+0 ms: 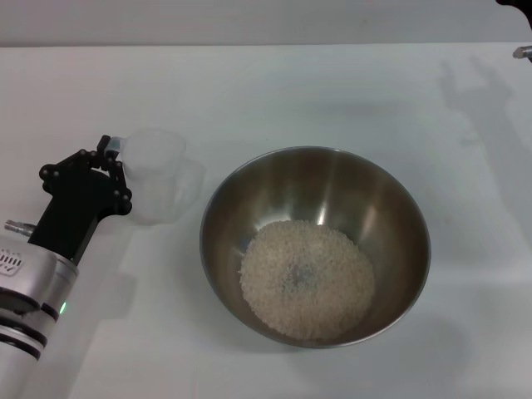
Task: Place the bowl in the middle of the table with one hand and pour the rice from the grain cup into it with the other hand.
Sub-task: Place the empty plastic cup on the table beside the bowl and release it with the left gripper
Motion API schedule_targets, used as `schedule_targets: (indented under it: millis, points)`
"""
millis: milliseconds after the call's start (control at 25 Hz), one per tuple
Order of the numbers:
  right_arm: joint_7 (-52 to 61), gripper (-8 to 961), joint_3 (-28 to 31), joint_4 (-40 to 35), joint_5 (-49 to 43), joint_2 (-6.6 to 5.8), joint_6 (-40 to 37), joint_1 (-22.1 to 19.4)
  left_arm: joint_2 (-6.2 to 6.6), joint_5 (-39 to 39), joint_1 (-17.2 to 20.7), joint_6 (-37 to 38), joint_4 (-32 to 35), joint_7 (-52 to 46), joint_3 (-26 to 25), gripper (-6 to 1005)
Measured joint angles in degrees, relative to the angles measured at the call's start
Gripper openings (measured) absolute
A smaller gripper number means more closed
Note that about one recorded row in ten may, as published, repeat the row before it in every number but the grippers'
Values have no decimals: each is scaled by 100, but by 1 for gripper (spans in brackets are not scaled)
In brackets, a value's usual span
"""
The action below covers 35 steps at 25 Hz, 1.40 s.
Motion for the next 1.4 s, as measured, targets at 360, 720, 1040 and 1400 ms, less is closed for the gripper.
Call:
schedule_targets:
  millis: [360, 720, 1040, 1400]
  points:
    - [42, 485, 27, 0, 0, 0, -4, -52, 0, -171, -48, -231, 14, -122, -2, 146]
    - [46, 485, 30, -1, 0, -9, -42, -43, 4, -182, -172, -434, 284, -949, -1, 159]
    - [47, 484, 32, 0, 0, -19, -48, -15, 26, -167, -91, -443, 328, -1121, 39, 316]
    - [46, 484, 40, 29, 11, -18, -22, -9, 35, -140, 218, -258, 328, -1165, 95, 316]
